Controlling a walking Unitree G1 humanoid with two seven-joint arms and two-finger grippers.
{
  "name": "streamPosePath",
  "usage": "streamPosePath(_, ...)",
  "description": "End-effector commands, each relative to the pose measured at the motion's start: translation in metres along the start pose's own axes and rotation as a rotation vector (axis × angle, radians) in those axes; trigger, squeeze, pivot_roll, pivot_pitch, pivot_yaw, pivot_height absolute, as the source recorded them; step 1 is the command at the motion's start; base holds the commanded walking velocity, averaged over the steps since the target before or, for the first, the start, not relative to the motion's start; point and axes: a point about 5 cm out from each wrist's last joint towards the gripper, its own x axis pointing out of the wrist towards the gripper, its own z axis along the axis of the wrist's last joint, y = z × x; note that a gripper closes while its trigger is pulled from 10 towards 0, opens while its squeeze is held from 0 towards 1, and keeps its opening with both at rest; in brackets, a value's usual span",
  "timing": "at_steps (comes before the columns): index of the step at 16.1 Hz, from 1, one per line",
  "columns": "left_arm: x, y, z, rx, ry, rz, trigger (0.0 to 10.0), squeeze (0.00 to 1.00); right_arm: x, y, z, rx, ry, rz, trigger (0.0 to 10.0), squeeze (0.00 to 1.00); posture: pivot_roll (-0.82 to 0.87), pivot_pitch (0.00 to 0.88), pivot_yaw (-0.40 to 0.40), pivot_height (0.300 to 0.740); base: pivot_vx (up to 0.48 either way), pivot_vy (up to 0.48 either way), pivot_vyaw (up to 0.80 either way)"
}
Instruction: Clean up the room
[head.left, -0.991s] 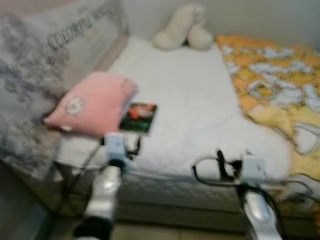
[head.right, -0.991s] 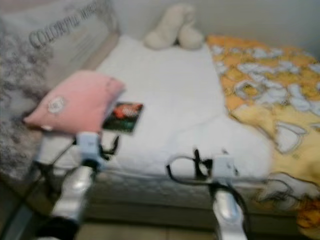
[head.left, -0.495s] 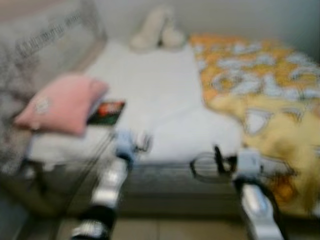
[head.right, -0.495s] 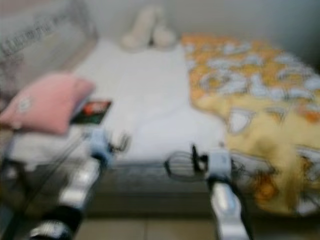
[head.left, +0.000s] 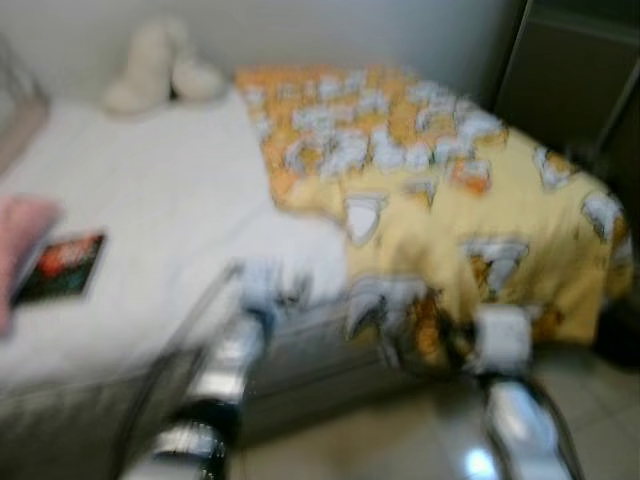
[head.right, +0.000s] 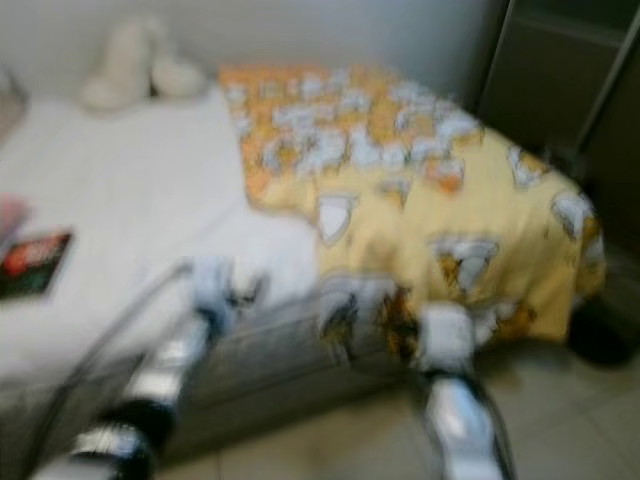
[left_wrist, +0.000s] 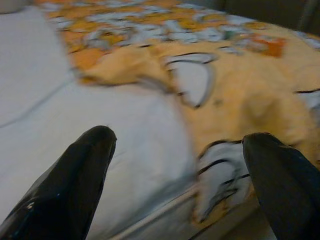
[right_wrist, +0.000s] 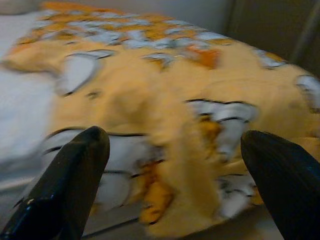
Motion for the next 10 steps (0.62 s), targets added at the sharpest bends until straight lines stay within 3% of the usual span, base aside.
streamPosePath(1,-0.002,0.021,0.002,0.016,0.002,0.068,10.0,0.00,0.005,0.014,0.008,0.018,-0.034,0.043,10.0,0.00,0.10,0.000,0.021,0.740,0.480,0.000,-0.71)
streamPosePath(3,-0.003,0.024,-0.001,0.004,0.019,0.086,10.0,0.00,0.003,0.015,0.006,0.002,-0.026,0.054,10.0,0.00,0.09,0.000,0.018,0.740,0.480,0.000,-0.71)
streamPosePath(10,-0.003,0.037,-0.008,0.041,0.082,0.118,10.0,0.00,-0.002,0.014,0.004,0.007,-0.026,0.068,10.0,0.00,0.08,0.000,0.011,0.740,0.464,0.000,0.00)
